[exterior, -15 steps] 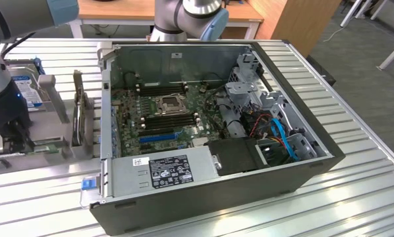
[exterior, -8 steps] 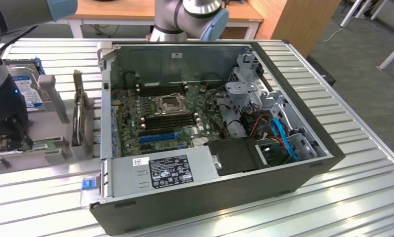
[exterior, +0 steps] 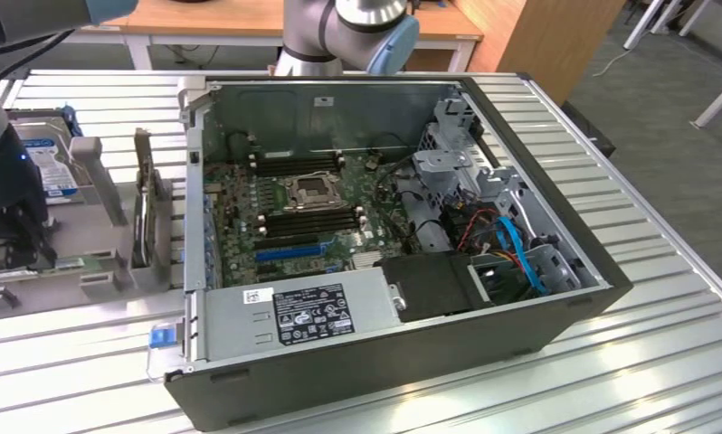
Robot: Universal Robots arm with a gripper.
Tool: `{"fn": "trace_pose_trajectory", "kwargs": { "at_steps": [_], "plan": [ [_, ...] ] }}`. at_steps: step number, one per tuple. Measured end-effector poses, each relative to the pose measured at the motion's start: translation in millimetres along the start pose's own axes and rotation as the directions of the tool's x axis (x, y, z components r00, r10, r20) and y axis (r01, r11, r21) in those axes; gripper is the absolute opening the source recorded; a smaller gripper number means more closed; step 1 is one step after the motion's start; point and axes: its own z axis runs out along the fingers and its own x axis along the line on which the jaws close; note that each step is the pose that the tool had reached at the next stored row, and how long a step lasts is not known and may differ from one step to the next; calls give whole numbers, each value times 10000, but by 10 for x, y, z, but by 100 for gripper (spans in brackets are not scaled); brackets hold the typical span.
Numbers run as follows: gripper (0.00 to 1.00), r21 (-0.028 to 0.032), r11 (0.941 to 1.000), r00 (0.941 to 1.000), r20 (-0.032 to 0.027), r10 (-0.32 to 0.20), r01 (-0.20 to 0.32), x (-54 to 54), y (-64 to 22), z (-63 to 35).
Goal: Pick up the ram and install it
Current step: 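Pick up the ram and move it above insertion slot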
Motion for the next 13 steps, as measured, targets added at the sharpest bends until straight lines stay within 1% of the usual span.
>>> {"fn": "trace_pose_trajectory", "kwargs": {
  "at_steps": [13],
  "plan": [
    [12, 1, 10000, 10000, 1, 0, 0, -5, 7, -205]
  ]
}}
